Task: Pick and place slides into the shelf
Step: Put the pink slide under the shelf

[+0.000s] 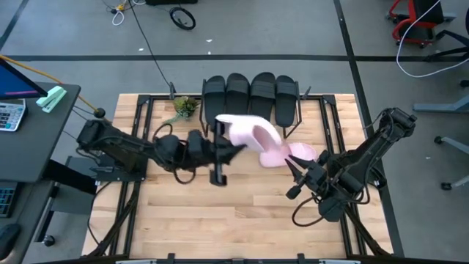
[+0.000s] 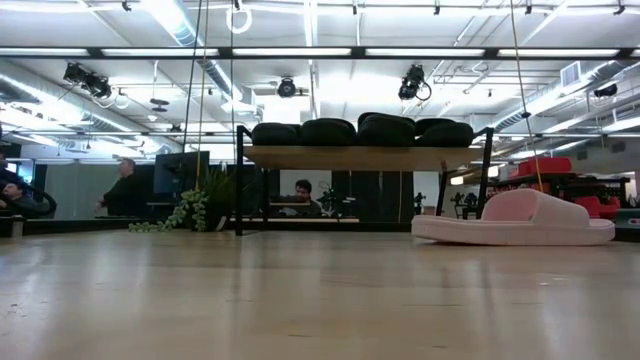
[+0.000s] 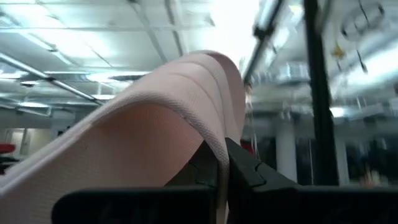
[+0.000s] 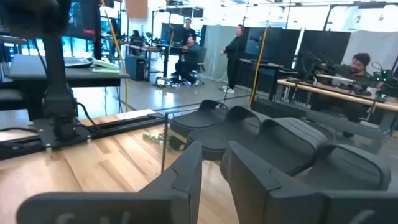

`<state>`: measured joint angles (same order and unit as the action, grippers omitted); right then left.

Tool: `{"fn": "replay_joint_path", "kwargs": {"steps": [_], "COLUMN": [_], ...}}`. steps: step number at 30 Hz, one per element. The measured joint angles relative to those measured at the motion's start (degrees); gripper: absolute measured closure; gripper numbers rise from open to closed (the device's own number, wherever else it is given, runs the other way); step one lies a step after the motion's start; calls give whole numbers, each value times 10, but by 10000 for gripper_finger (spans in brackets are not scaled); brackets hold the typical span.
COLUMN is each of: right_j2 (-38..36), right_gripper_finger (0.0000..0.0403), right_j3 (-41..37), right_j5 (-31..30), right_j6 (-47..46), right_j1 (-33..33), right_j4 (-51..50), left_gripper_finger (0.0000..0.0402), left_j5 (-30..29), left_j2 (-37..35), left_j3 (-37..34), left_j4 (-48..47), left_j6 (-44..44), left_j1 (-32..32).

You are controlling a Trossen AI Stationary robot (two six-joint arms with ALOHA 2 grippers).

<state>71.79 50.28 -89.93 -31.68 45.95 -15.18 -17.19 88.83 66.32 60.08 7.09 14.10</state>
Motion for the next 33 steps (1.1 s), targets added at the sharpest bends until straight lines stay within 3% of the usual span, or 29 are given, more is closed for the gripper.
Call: {"fn": "replay_joint_path", "kwargs": {"steps": [9, 12, 15, 21, 24, 27, 31, 33], "right_j2": [0, 5, 18, 39, 46, 55, 66, 73], "right_gripper_finger": [323, 323, 323, 323, 323, 323, 323, 323], "right_j3": [0, 0, 0, 0, 0, 0, 0, 0], "right_j5": [1, 3, 11, 77, 112, 173, 374, 443], "right_j6": [9, 19, 19, 20, 69, 201, 425, 474], "right_j1": [-15, -30, -53, -107, -128, -146, -165, -174], "right_j4": [-1, -1, -1, 8, 64, 173, 316, 374], "left_gripper_finger": [391, 391, 391, 391, 390, 391, 391, 391], "left_j5": [-2, -54, -72, -20, -20, -21, -20, -20], "left_j2": [-19, -23, -20, -19, -19, -19, -18, -18], "left_j3": [-284, -331, -323, -273, -266, -266, -265, -262], "left_j4": [301, 295, 304, 302, 299, 300, 299, 299], "left_j6": [-106, -122, -121, -88, -77, -79, -95, -108], "left_j1": [-1, 9, 12, 12, 11, 9, 3, 2]}}
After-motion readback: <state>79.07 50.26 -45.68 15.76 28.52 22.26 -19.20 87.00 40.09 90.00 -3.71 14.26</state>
